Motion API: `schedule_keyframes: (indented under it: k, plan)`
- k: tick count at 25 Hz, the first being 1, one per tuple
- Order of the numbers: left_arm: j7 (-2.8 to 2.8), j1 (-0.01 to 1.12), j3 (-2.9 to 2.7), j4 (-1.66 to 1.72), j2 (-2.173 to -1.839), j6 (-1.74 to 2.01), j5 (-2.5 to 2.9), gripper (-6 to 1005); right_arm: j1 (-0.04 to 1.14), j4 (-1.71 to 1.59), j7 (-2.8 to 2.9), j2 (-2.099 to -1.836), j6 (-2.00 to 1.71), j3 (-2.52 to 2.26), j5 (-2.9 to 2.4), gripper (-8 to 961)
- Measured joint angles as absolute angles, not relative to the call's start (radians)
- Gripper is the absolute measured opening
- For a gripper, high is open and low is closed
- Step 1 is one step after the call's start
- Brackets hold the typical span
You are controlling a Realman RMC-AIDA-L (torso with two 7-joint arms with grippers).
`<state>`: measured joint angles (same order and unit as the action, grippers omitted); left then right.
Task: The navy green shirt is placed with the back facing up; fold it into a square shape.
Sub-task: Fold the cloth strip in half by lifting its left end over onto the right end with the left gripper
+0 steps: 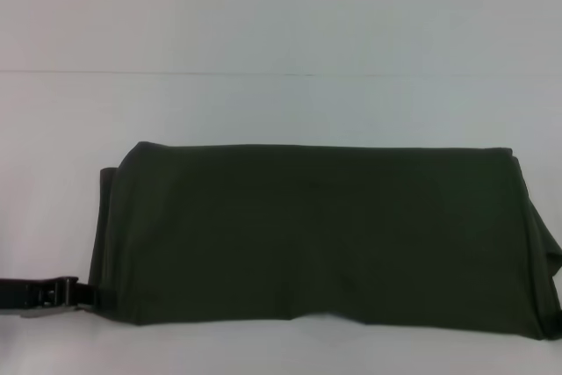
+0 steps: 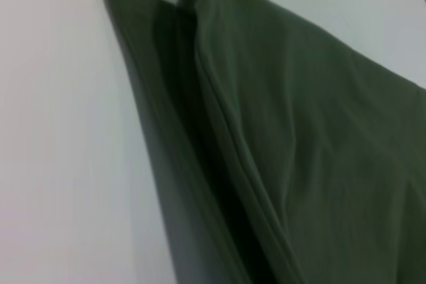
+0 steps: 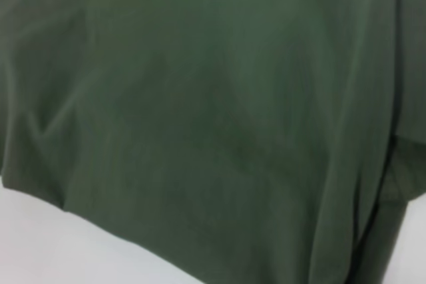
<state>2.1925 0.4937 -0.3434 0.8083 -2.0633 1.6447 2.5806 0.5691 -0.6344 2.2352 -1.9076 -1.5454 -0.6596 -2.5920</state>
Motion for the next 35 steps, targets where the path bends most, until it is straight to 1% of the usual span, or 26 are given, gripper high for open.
schedule_keyframes:
  k: [5,10,16,22,26,28,31,33,35]
  plan:
    - [2.184,0.487,-0.337,0.820,-2.064,1.705,2.604,53,0.559,-0.633,2.214,-1.914,-1.574,-0.659,-2.591,27]
    - [2.184,0.484,-0.301,0.832,-2.062,1.716,2.620,56,0.552,-0.635,2.199,-1.914,-1.578,-0.636,-2.591,26]
    - [2.184,0.484,-0.277,0.846,-2.062,1.700,2.613,58,0.553,-0.635,2.197,-1.907,-1.577,-0.567,-2.590,27]
    - [2.181,0.480,-0.228,0.852,-2.058,1.677,2.612,61,0.556,-0.637,2.199,-1.899,-1.608,-0.531,-2.590,52]
    - [2.195,0.481,-0.223,0.852,-2.056,1.664,2.614,64,0.558,-0.648,2.198,-1.892,-1.636,-0.515,-2.574,191]
    - [2.203,0.483,-0.210,0.854,-2.052,1.666,2.616,64,0.556,-0.651,2.194,-1.882,-1.660,-0.496,-2.558,274]
    - [2.209,0.481,-0.182,0.859,-2.048,1.669,2.613,66,0.548,-0.663,2.192,-1.859,-1.691,-0.452,-2.540,419]
    - [2.210,0.480,-0.154,0.861,-2.045,1.666,2.609,135,0.541,-0.685,2.190,-1.851,-1.698,-0.421,-2.536,515]
    - [2.209,0.480,-0.117,0.863,-2.040,1.660,2.605,204,0.536,-0.707,2.178,-1.848,-1.702,-0.394,-2.521,558]
